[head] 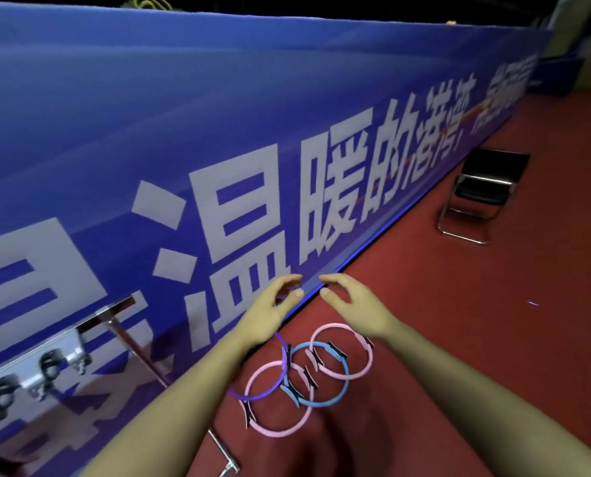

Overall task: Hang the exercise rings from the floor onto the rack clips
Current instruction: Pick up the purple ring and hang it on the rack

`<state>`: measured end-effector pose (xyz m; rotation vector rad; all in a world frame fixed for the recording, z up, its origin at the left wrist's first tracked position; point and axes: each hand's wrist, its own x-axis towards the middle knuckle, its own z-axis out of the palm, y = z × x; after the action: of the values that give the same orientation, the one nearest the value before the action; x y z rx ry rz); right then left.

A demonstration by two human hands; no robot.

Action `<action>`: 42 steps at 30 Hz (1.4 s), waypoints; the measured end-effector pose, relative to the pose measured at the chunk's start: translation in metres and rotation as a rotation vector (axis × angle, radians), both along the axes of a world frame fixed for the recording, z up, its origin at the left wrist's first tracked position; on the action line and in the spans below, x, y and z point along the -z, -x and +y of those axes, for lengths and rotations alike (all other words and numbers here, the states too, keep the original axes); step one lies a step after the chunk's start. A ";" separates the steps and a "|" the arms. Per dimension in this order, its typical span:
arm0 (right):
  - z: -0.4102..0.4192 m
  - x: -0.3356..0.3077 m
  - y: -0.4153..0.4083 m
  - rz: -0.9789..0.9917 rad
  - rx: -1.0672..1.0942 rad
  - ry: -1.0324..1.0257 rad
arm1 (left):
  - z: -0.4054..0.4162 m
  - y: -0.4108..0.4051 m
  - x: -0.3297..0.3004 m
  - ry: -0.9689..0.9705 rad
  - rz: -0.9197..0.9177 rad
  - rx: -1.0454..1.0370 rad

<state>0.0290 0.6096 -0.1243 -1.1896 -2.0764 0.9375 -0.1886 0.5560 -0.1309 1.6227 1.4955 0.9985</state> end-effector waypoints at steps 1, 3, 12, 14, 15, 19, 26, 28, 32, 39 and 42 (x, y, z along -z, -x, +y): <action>0.010 0.003 -0.010 -0.006 0.007 -0.002 | 0.013 -0.010 0.002 -0.005 -0.003 0.005; 0.030 0.010 -0.023 -0.003 0.020 0.017 | 0.038 -0.024 0.005 -0.003 -0.021 0.013; 0.134 0.047 -0.006 0.060 -0.004 0.053 | 0.150 -0.018 0.041 0.014 -0.094 -0.050; 0.163 0.059 0.004 0.058 -0.009 0.099 | 0.175 -0.008 0.054 0.042 -0.112 -0.086; 0.177 0.064 0.009 0.059 -0.022 0.123 | 0.186 -0.001 0.060 0.051 -0.122 -0.104; 0.229 0.099 0.036 0.057 -0.071 0.192 | 0.214 0.024 0.085 0.091 -0.168 -0.191; 0.296 0.207 0.121 -0.056 -0.248 0.305 | 0.229 0.069 0.163 0.132 -0.256 -0.446; 0.311 0.256 0.154 -0.082 -0.306 0.340 | 0.232 0.079 0.196 0.139 -0.283 -0.527; 0.345 0.360 0.219 -0.142 -0.388 0.407 | 0.239 0.108 0.269 0.208 -0.300 -0.634; 0.394 0.529 0.301 -0.262 -0.465 0.458 | 0.250 0.150 0.389 0.250 -0.278 -0.706; 0.403 0.584 0.326 -0.367 -0.532 0.412 | 0.250 0.158 0.433 0.293 -0.258 -0.713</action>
<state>-0.2973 1.0129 -0.7088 -1.0768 -2.6557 1.5464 -0.3464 0.8057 -0.5642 0.7167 1.9649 1.2238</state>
